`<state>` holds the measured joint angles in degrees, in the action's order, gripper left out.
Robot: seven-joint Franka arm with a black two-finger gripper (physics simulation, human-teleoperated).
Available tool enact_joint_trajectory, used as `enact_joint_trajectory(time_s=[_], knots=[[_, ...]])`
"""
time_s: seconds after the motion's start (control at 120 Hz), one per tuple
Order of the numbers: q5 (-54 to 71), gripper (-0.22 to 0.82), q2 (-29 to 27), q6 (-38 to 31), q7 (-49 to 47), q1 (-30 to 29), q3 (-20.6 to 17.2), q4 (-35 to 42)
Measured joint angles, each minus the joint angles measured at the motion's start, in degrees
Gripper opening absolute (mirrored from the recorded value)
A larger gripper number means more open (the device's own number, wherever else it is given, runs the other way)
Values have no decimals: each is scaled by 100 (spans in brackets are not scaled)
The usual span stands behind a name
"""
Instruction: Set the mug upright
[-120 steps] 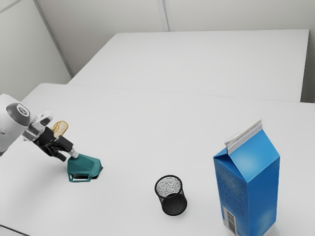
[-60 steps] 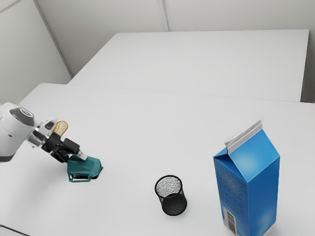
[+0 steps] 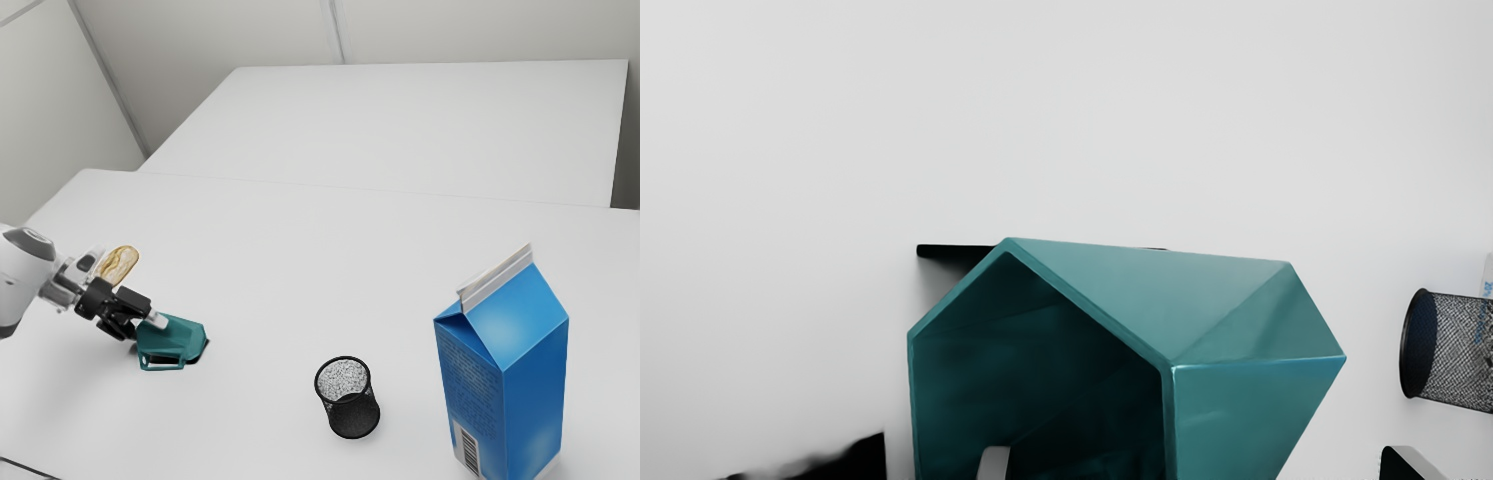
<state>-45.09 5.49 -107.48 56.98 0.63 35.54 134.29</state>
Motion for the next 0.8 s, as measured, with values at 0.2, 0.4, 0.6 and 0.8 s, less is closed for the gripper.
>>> enact_joint_trajectory(time_s=[0.2,0.4,0.6,0.8], knots=[[-211,60,87,201,105,-15,5,-17],[-394,60,118,339,229,-15,5,-57],[-493,47,156,391,322,-15,5,-59],[-514,29,156,406,389,-3,5,-59]])
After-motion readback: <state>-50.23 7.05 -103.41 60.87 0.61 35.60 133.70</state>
